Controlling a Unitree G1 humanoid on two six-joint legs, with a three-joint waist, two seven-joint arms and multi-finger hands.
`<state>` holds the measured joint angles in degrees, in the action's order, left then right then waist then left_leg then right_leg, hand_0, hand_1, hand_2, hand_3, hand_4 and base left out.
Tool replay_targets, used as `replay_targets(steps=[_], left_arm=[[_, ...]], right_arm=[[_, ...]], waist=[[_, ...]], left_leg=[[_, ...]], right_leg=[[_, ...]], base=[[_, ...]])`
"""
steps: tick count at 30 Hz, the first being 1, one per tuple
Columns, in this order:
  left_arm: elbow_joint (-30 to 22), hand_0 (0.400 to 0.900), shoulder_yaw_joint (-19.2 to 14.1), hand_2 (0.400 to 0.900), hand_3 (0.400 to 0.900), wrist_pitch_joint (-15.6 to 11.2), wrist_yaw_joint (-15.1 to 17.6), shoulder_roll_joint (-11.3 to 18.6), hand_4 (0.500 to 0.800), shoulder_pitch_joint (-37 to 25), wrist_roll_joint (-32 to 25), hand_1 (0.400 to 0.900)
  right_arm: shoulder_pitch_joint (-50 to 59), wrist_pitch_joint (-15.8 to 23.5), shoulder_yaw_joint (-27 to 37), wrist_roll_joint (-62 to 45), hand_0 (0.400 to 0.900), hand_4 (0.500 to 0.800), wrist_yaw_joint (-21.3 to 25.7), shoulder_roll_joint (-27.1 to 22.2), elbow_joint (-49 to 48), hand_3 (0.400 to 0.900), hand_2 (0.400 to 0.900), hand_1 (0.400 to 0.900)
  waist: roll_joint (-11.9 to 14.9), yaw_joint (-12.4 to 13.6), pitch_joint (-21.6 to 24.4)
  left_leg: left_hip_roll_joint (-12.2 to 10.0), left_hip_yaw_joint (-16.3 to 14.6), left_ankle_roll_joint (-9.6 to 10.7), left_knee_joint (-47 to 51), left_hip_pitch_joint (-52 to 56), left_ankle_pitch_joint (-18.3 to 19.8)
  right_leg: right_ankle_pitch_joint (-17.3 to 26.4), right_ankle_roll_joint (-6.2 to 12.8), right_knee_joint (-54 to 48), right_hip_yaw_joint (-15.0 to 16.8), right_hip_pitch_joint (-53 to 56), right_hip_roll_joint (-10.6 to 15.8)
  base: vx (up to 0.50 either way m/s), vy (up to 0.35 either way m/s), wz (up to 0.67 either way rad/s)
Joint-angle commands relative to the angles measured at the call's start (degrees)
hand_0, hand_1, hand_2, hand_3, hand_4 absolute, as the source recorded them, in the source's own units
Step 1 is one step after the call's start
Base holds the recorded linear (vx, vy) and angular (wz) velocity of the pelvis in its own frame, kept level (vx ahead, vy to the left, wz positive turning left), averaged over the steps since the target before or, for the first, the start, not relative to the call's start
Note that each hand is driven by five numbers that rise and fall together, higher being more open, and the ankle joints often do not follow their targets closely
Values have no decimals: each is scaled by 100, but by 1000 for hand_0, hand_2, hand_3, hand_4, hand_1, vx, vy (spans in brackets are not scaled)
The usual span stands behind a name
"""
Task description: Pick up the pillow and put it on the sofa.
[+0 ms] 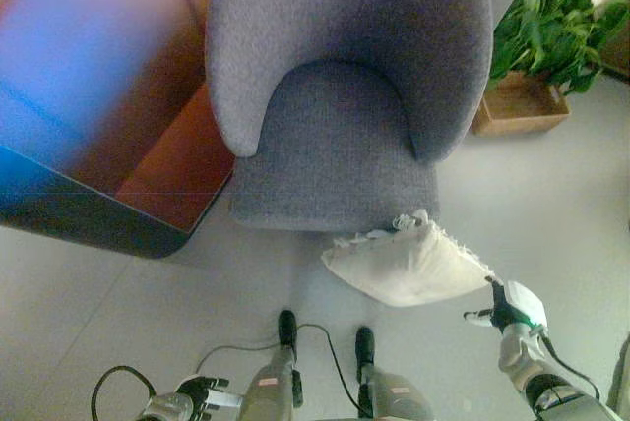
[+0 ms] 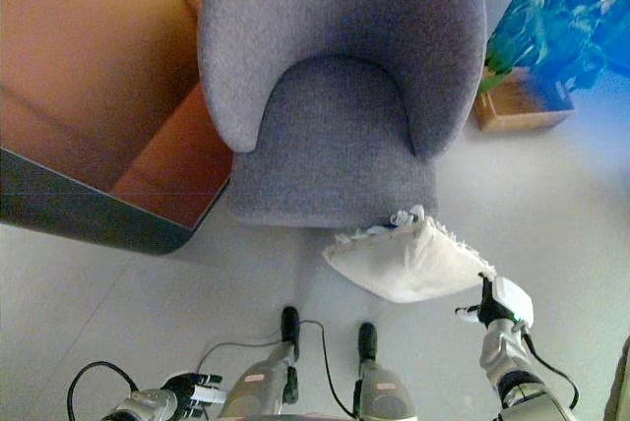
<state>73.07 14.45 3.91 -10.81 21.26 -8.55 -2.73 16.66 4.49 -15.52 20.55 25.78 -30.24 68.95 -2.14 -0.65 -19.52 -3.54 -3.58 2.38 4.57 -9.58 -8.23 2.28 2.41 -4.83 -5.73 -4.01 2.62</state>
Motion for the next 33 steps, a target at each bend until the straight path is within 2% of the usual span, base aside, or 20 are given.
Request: replay_targets(steps=[1,6,7,9,12,21,33], left_arm=[[192,900,151,900,900,171,30,304,800,-145,-198,900],[218,900,184,900,900,220,117,301,800,-365,-370,900],[249,900,136,900,900,119,86,319,800,-345,-312,900],[415,900,86,900,900,-406,-125,446,800,-125,-297,900],[427,900,61,900,900,-716,-306,484,800,108,-376,900],[-146,900,248,900,900,-576,-465,536,800,239,-641,900],[-562,900,423,900,900,-534,-468,548,800,364,-967,900]], right_arm=[[401,50,-188,-204,900,800,334,-732,-247,900,900,900],[874,0,-354,-216,900,800,267,-979,-368,900,900,900],[918,-11,-403,-284,900,800,278,-1022,-382,900,900,900],[979,115,-383,-319,900,800,266,-1290,-392,900,900,900],[1068,162,-295,-147,900,800,198,-1601,-521,900,900,900],[1679,100,-344,-251,900,800,-504,-2267,-1070,900,900,900],[2384,110,-618,-98,900,800,-945,-2724,-1628,900,900,900]], waist=[[114,109,-115],[3,109,-349],[-12,112,-376],[-132,117,-496],[-320,83,-584],[-664,118,-778],[-893,161,-1000]], left_leg=[[197,78,-73,43,41,479],[241,164,-52,43,-241,394],[245,173,-52,43,-291,382],[285,208,-38,28,-416,333],[354,211,-28,-19,-497,315],[483,209,-17,-9,-750,157],[544,158,-20,-21,-1149,-3]], right_leg=[[320,307,231,21,-657,163],[197,260,515,-14,-1008,162],[174,247,562,-22,-1075,163],[125,210,708,-64,-1250,194],[74,183,835,-60,-1384,256],[113,203,940,-89,-1742,364],[160,253,1124,-88,-2230,418]], base=[[-73,8,-2],[-54,9,1],[-74,15,12],[-57,80,10],[-16,166,0],[-33,82,0],[-18,20,0]])
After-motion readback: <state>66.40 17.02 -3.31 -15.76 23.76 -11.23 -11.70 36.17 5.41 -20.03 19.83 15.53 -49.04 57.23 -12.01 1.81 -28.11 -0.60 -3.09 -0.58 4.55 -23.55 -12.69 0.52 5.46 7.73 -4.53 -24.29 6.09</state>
